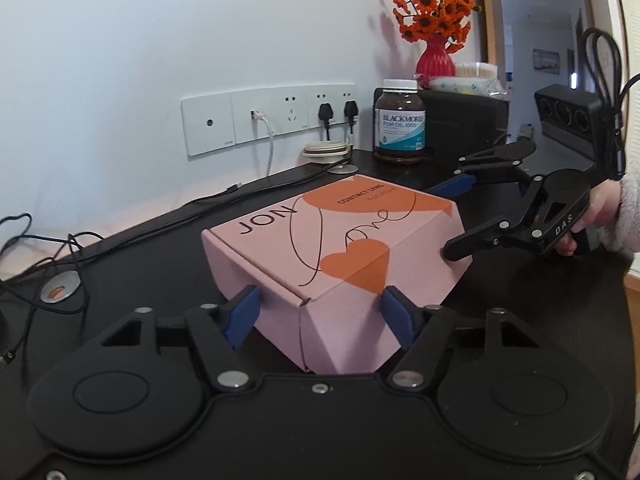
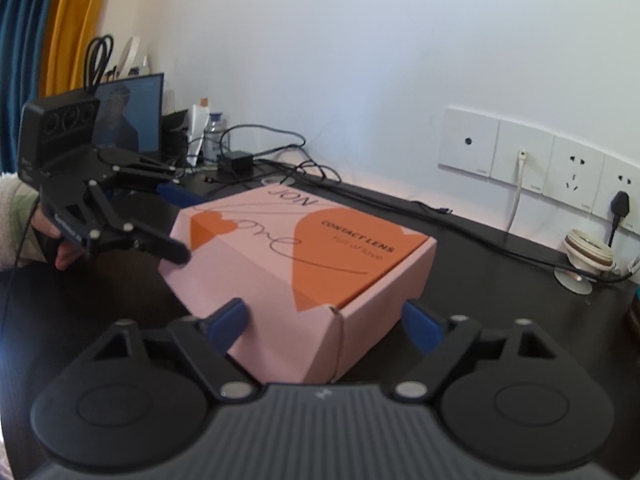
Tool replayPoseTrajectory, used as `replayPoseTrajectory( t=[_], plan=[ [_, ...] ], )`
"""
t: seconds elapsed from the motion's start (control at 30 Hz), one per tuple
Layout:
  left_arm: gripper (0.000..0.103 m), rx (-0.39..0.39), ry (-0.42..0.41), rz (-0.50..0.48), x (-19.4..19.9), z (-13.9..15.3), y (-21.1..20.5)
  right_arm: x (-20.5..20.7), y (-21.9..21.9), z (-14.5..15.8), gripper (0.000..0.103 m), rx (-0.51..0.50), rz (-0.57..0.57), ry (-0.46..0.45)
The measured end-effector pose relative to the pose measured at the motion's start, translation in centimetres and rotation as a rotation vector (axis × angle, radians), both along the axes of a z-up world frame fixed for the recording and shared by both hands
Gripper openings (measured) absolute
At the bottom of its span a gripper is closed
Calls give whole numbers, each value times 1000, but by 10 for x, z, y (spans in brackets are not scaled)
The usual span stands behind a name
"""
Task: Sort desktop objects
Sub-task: 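Lift the pink box off the desk with the right gripper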
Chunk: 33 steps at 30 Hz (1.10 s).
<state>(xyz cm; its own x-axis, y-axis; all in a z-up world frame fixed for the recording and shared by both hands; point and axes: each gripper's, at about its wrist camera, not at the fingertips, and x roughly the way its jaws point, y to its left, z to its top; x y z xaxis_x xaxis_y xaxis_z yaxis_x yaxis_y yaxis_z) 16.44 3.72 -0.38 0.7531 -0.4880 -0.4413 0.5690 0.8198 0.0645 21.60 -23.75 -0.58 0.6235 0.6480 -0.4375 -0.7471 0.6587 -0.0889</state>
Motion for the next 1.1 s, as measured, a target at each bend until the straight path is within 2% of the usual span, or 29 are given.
replayPoseTrajectory(
  t=[0.3,0.5,0.67,0.93,1.1],
  plan=[
    [56,101,-32,47,-7,-3,-12,-9,11,-2,62,-104,-7,-85],
    [56,254,-54,81,-7,-15,-32,-18,22,-7,61,-183,-33,-159],
    [56,228,-37,95,-6,-14,-30,-27,30,-14,61,-251,-52,-226],
    [57,244,-41,112,-8,-15,-34,-40,43,-29,61,-380,-68,-352],
    [57,262,-48,116,-9,-15,-38,-40,43,-31,61,-381,-70,-361]
  ],
)
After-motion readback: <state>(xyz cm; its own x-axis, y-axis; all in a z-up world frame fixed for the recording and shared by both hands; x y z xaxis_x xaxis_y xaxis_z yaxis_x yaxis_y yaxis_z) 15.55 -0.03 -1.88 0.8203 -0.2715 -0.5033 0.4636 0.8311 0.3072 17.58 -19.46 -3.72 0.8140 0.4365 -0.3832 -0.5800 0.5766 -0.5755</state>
